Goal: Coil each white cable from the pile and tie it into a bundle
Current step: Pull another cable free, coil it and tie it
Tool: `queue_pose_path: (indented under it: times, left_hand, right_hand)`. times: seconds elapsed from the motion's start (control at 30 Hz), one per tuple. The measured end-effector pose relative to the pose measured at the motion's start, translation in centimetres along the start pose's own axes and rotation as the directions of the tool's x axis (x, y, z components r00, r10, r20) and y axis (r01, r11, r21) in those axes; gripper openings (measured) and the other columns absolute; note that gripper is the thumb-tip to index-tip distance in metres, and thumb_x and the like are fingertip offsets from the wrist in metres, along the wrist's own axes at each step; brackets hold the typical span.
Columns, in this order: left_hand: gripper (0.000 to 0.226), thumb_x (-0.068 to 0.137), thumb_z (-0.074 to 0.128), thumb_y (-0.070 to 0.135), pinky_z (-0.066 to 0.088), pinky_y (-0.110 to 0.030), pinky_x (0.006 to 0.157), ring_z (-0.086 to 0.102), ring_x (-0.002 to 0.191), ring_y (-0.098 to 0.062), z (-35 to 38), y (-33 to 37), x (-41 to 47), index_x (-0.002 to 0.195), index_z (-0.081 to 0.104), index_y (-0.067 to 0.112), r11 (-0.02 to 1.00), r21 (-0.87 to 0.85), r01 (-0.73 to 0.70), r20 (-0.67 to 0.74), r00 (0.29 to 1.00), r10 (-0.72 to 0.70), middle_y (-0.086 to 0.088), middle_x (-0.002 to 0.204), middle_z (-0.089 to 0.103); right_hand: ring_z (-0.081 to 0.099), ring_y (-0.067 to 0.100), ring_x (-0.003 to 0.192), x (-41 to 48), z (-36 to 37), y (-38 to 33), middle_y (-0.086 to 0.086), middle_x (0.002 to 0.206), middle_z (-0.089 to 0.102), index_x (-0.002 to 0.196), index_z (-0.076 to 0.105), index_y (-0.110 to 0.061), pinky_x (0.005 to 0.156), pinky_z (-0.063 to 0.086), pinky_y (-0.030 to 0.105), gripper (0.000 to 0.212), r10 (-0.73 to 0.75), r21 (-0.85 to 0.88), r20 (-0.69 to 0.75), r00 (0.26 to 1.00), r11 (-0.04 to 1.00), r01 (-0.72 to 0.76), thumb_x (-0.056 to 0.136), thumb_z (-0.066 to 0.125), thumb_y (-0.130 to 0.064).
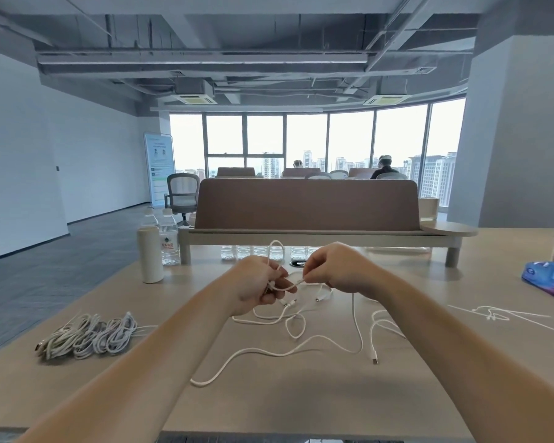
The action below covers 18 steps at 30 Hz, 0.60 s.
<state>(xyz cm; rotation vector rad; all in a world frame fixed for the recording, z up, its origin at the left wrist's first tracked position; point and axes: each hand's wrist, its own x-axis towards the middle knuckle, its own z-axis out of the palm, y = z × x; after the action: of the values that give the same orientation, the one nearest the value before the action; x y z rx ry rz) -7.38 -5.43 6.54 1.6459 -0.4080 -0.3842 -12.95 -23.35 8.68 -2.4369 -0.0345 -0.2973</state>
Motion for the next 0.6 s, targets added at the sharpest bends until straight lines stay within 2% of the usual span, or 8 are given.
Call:
queue_pose_path:
  times: [0.13, 0.2, 0.37, 0.43, 0.53, 0.6]
  left_hand:
    - [0.014, 0.102, 0.044, -0.003, 0.052, -0.026, 0.057, 0.07, 0.066, -0.023, -0.2, -0.3, 0.0, 0.103, 0.058, 0.002, 1.0, 0.027, 0.001, 0.038, 0.999, -0.002, -0.022, 0.093, 0.074]
    - [0.012, 0.1, 0.049, -0.004, 0.055, -0.026, 0.057, 0.072, 0.07, -0.026, -0.2, -0.2, -0.2, 0.104, 0.058, 0.002, 0.999, 0.029, 0.014, 0.08, 0.997, -0.017, -0.023, 0.099, 0.075]
    - [0.02, 0.095, 0.052, -0.008, 0.043, -0.023, 0.051, 0.069, 0.065, -0.026, 0.2, -0.3, -0.3, 0.108, 0.048, 0.006, 0.995, 0.102, -0.002, 0.134, 0.991, -0.011, -0.022, 0.096, 0.076]
    - [0.02, 0.096, 0.049, -0.008, 0.04, -0.023, 0.049, 0.062, 0.06, -0.023, 0.4, -0.5, -0.4, 0.108, 0.045, 0.008, 0.99, 0.142, -0.017, 0.161, 0.987, -0.006, -0.023, 0.095, 0.075]
    - [0.018, 0.097, 0.047, -0.007, 0.038, -0.023, 0.05, 0.056, 0.058, -0.021, 0.8, -0.5, -0.5, 0.107, 0.044, 0.007, 0.986, 0.157, -0.051, 0.182, 0.983, 0.021, -0.021, 0.09, 0.075]
    - [0.016, 0.096, 0.048, -0.007, 0.037, -0.024, 0.052, 0.053, 0.058, -0.021, 0.8, -0.5, -0.5, 0.105, 0.046, 0.007, 0.987, 0.147, -0.066, 0.172, 0.984, 0.04, -0.018, 0.084, 0.075]
  right_hand:
    - [0.052, 0.007, 0.059, 0.0, -0.3, 0.0, -0.01, 0.061, 0.063, 0.071, 0.075, -0.02, 0.058, 0.041, 0.022, 0.012, 0.009, -0.022, -0.034, 0.999, 1.0, -0.009, 0.08, 0.075, -0.012]
    - [0.051, 0.007, 0.059, 0.1, -0.3, -0.1, -0.01, 0.062, 0.061, 0.07, 0.072, -0.021, 0.057, 0.039, 0.022, 0.015, 0.006, -0.063, -0.046, 0.999, 0.998, -0.009, 0.08, 0.074, -0.011]
    - [0.051, 0.008, 0.06, 0.5, 0.2, -0.5, -0.009, 0.067, 0.061, 0.074, 0.069, -0.021, 0.057, 0.041, 0.024, 0.014, -0.006, -0.149, -0.043, 0.999, 0.989, -0.001, 0.082, 0.07, -0.009]
    - [0.051, 0.008, 0.061, 0.7, 0.4, -0.6, -0.009, 0.071, 0.059, 0.085, 0.072, -0.02, 0.056, 0.039, 0.023, 0.01, -0.016, -0.123, -0.076, 0.997, 0.992, 0.007, 0.082, 0.07, -0.011]
    - [0.056, 0.011, 0.068, 1.0, 0.7, -0.5, -0.005, 0.08, 0.061, 0.103, 0.07, -0.017, 0.061, 0.041, 0.025, 0.02, 0.024, -0.019, -0.157, 0.987, 0.999, -0.027, 0.083, 0.074, -0.02]
    - [0.059, 0.015, 0.072, 1.1, 0.8, -0.3, -0.005, 0.078, 0.063, 0.095, 0.069, -0.018, 0.068, 0.044, 0.027, 0.014, 0.034, -0.025, -0.205, 0.978, 0.999, -0.04, 0.085, 0.075, -0.025]
